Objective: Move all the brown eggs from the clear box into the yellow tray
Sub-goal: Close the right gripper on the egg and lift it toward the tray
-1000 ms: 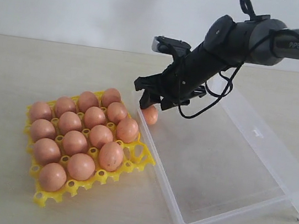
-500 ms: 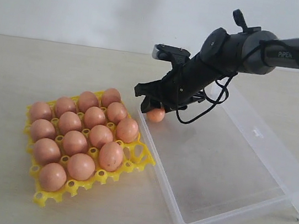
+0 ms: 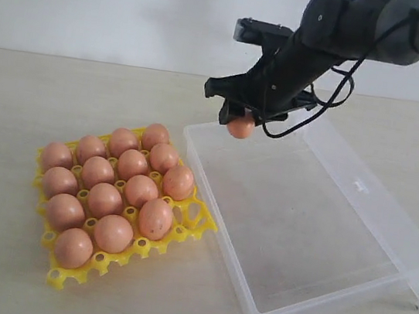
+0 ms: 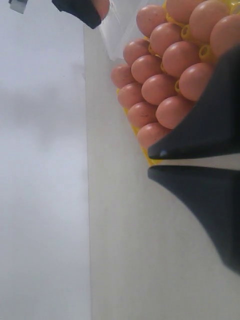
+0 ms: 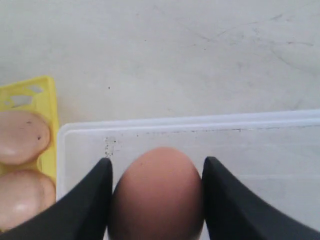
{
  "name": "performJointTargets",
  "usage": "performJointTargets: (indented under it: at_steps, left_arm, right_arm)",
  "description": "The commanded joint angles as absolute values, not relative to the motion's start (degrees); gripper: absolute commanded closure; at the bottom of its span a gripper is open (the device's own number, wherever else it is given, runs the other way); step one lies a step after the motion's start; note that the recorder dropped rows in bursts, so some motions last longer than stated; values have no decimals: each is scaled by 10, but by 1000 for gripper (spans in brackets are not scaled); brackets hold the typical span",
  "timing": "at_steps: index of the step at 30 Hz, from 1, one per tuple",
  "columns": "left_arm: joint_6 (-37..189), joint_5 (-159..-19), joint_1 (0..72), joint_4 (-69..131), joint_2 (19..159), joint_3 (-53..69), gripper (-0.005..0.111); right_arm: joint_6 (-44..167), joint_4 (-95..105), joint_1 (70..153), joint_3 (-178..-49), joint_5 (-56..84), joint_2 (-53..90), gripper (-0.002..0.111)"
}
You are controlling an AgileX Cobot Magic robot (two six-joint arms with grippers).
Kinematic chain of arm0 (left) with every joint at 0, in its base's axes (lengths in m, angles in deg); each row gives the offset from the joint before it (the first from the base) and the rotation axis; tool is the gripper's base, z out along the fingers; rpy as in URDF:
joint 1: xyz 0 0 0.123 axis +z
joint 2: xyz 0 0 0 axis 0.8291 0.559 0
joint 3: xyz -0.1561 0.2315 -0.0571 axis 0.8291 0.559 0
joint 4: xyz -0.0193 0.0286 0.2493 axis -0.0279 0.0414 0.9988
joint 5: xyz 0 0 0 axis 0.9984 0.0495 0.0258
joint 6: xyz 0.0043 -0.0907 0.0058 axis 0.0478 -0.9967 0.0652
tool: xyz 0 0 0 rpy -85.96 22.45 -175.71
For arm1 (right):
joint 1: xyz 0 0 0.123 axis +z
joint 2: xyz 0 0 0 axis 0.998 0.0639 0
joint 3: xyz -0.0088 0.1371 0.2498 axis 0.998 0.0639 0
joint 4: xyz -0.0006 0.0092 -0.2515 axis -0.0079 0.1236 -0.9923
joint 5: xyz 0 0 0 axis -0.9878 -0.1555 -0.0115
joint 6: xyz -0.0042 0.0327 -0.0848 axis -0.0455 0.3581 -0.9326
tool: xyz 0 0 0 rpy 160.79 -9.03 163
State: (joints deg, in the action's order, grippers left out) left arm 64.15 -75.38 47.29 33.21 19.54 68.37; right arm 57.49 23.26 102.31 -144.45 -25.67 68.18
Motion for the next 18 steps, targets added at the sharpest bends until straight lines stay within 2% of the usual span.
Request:
performJointTargets:
  at_steps: [1,2,3,4,5,7,12,15,18]
  left_arm:
    - [641,-758,474,331,193,685,103]
    - [641,-758,474,331,193,685,103]
    - [641,-758,474,331,193,685,103]
    - [641,-758,474,331,193,685,103]
    - [641,-758,474,331,193,685,103]
    - [641,-758,474,331,193,685,103]
    - [641,-758,474,331,193,685,103]
    - [641,-758,474,331,193,685,103]
    - [641,-758,474,331,193,685,103]
  right_arm:
    - [602,213,1023,-1318,-181,579,108]
    - [614,213,1023,-1270,-135,549,108]
    - [628,224,1023,-1159,-36,483,108]
    - [631,240,1023,-1101,27,449,108]
    - [631,273,1025,-1003,153,390,108]
    - [634,276,1038,-886,301,316,108]
    - [719,242,1079,-797,411,245,108]
    - [832,145,1114,-792,457,246,108]
    - [925,14,1146,-792,572,277,108]
